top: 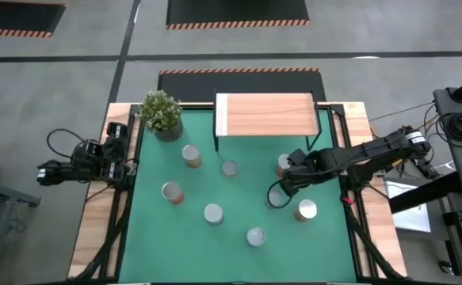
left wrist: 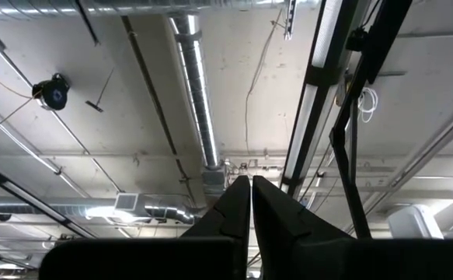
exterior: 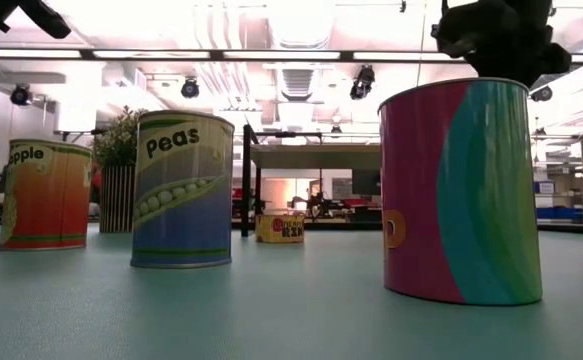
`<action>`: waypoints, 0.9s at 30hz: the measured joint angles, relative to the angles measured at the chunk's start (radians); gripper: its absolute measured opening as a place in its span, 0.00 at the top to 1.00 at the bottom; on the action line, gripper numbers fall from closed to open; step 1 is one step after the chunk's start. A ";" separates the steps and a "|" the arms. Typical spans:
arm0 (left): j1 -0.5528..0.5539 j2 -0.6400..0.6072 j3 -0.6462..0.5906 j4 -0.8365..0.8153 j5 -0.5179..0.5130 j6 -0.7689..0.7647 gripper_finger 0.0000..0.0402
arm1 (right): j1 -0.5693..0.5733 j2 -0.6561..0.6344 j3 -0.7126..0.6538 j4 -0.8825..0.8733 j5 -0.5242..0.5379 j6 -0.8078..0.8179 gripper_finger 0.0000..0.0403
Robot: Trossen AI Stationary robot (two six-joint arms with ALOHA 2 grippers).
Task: Pick and place cans onto a shelf
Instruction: Put the canned corn on the shelf
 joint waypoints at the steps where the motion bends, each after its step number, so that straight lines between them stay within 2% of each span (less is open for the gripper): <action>1: 0.000 0.000 0.000 0.000 0.000 0.000 1.00 | -0.004 0.000 0.000 0.000 0.006 0.008 0.83; 8: 0.000 0.000 0.000 0.000 0.000 0.000 1.00 | -0.049 0.013 -0.001 0.005 0.079 0.020 0.53; 12: 0.000 0.000 0.000 0.000 0.000 0.000 1.00 | -0.081 0.048 -0.004 0.010 0.095 0.012 0.35; 16: 0.000 0.000 0.000 0.000 0.000 0.000 1.00 | -0.107 0.103 -0.015 0.012 0.138 0.005 0.21; 21: 0.000 0.000 0.000 0.000 0.000 0.000 1.00 | -0.114 0.147 -0.021 0.030 0.206 -0.017 0.12; 27: 0.000 0.000 0.000 0.000 -0.001 0.001 1.00 | -0.113 0.130 -0.045 0.119 0.225 -0.041 0.11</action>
